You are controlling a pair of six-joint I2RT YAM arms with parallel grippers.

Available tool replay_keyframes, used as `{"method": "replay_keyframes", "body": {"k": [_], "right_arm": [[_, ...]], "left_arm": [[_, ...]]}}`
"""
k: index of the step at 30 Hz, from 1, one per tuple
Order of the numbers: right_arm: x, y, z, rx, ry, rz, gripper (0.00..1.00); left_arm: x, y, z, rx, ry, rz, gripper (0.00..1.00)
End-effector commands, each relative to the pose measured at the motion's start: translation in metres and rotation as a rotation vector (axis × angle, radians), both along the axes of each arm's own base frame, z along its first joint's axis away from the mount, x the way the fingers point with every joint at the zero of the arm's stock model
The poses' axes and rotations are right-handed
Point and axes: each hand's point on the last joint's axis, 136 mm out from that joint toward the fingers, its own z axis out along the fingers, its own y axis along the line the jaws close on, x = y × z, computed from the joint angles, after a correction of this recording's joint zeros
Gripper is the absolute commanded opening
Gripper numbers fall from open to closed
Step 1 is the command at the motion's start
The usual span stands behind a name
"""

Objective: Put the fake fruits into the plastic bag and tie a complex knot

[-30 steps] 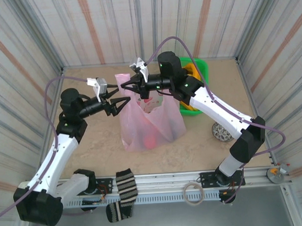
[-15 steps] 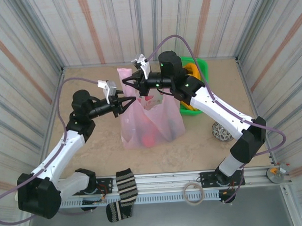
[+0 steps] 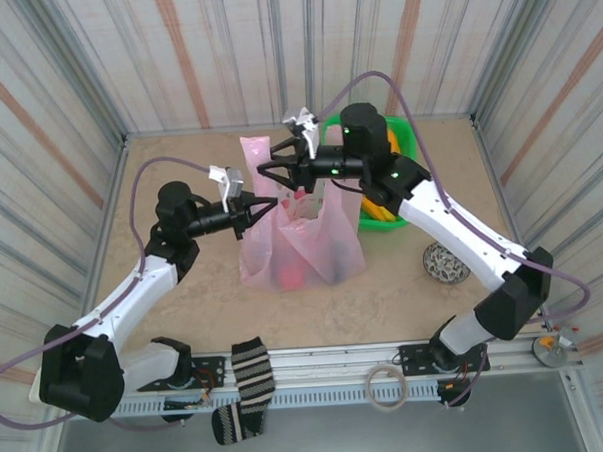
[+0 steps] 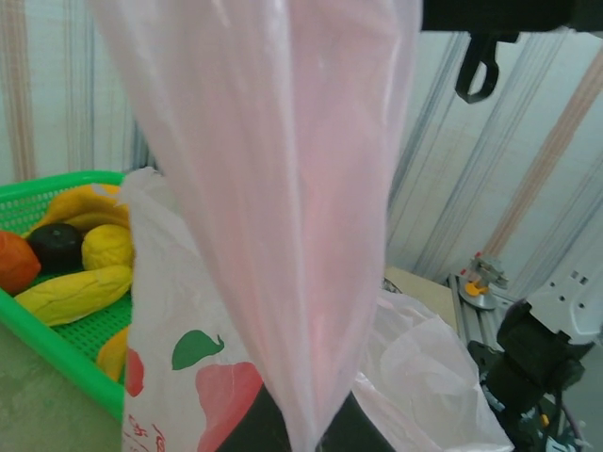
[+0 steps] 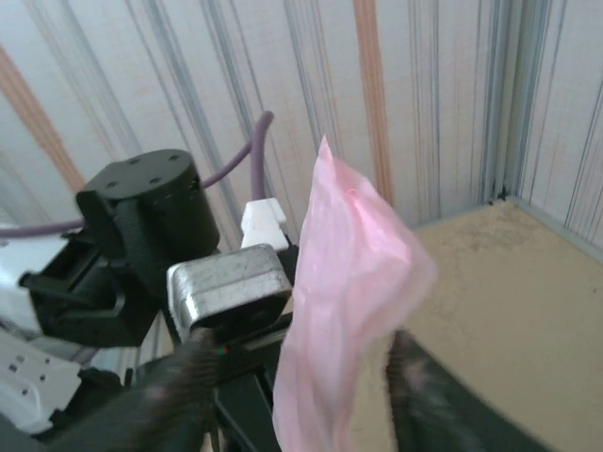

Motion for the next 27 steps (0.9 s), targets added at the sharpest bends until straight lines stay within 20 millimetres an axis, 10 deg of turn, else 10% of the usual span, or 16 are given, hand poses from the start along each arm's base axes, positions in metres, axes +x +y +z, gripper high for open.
{"method": "replay_keyframes", "body": {"k": [1,4,12,27], "right_arm": [[-0.033,-0.020,0.012,0.032,-0.063,0.145,0.80],[-0.040,-0.023,-0.006,-0.020,-0.068,0.170,0.98],[-0.040,0.007,-0.044,-0.064,-0.011,0.224,0.96],[-0.041,0.029,-0.042,-0.038,0.005,0.248,0.18]], "left_arm": [[-0.018,-0.006,0.009,-0.015,-0.064,-0.109,0.00],[-0.023,-0.008,0.012,-0.012,-0.083,-0.145,0.00],[-0.032,-0.008,0.019,-0.005,-0.152,-0.193,0.00],[-0.037,-0.012,0.018,-0.007,-0.161,-0.221,0.00]]}}
